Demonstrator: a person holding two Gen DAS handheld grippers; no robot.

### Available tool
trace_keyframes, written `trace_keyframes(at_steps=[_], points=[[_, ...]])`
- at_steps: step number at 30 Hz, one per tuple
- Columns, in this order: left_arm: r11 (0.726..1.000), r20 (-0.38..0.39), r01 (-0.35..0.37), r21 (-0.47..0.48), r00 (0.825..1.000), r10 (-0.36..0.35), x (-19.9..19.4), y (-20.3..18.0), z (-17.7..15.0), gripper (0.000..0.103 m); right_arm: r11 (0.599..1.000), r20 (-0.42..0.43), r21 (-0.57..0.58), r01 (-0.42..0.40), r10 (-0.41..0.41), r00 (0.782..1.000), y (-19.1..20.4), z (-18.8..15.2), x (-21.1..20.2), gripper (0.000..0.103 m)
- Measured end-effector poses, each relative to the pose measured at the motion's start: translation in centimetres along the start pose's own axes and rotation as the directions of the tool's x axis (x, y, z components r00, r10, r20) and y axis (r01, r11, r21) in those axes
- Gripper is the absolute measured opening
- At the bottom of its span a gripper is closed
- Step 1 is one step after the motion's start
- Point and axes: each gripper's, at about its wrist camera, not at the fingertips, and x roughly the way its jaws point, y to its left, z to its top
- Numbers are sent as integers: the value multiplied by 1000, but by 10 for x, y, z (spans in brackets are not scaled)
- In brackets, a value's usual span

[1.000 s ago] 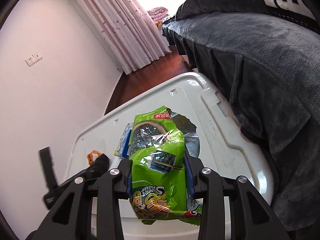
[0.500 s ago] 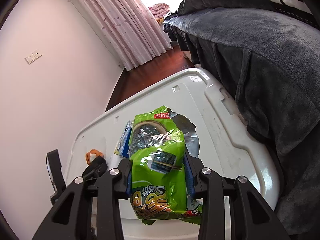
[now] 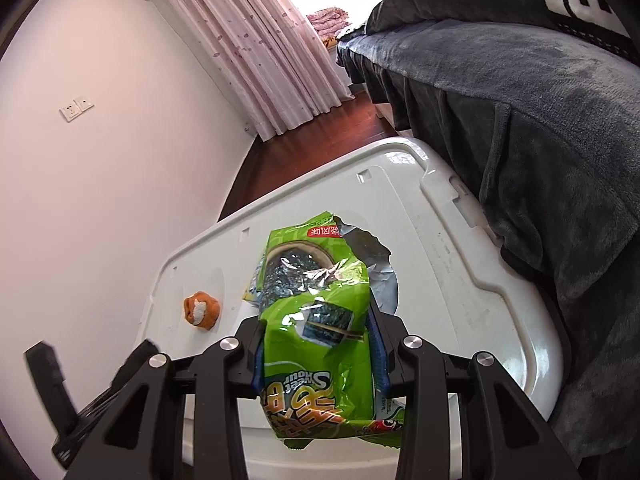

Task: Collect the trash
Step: 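Lower the sock and snack bag into the cardboard box, opening both grippers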

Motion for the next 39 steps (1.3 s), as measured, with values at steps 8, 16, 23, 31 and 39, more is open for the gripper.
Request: trace_keyframes(at_steps=[8,16,23,31,39], points=[[996,-6,-68,52,998,68,-50,-9,-41,43,997,-16,-78,-28,27,1000,19,-33,-16,38],[993,-25,-75,87,997,77,-76,-9,-104,43,947,-14,-321,-31,28,1000,66,-131,-56,38],[998,-159,-44,50,986,52,-69,5,-165,43,946,-102,-324,-30,-4,995,70,-226,-82,38],[994,-248,-60,95,965,82,-40,7,-195,43,937,-206,-347,39,-116,972,74,-254,-52,38],[994,-299,-83,74,949,101,-24,13,-200,44,946,-279,-319,65,-159,947,66,-260,-29,38]])
